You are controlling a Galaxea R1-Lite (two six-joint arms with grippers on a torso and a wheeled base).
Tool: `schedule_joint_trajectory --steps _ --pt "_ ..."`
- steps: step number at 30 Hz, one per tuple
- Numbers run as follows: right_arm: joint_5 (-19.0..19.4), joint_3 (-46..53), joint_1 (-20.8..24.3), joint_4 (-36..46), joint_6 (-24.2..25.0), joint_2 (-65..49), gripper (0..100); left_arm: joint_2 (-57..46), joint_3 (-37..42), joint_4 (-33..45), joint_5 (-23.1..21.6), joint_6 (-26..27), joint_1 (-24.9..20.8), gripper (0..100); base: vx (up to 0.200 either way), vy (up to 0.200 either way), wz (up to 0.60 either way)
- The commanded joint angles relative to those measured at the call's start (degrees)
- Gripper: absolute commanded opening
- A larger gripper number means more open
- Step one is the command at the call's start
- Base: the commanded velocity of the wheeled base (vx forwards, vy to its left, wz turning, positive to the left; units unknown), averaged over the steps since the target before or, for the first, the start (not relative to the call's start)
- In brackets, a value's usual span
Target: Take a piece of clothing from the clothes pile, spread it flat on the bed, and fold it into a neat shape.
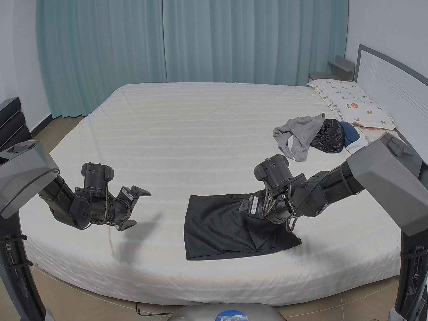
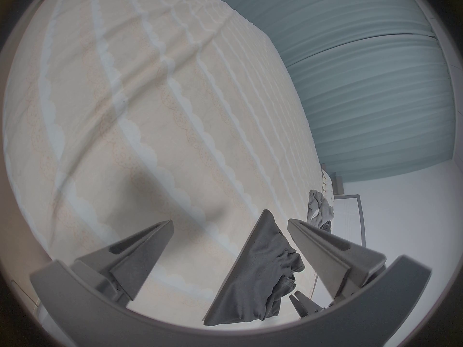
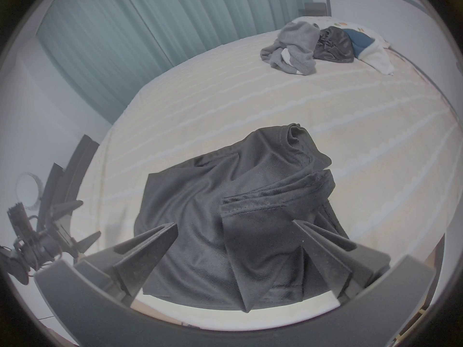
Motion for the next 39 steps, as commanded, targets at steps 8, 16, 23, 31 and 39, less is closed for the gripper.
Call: schedule_joint_trajectory --steps 8,16,23,31,39 --pt "-3.4 -2.4 -0.3 3.8 -2.1 3.8 100 0.1 0.0 0.0 0.1 -0.2 0.0 100 0.000 0.000 0.00" --pt "-3.4 -0.6 -1.8 5.0 -2.2 3.0 100 0.1 0.0 0.0 0.1 -0.2 0.0 100 0.000 0.000 0.00" --pt "-3.4 4.8 -4.4 5.0 -4.0 0.1 100 0.1 0.0 0.0 0.1 -0.2 0.0 100 0.000 0.000 0.00" --pt "-3.2 9.9 -6.1 4.2 -4.1 -4.8 100 0.1 0.0 0.0 0.1 -0.2 0.0 100 0.000 0.000 0.00" --pt "-2.5 4.9 -3.8 3.9 -3.2 -4.7 100 0.1 0.1 0.0 0.1 -0.2 0.0 100 0.000 0.000 0.00"
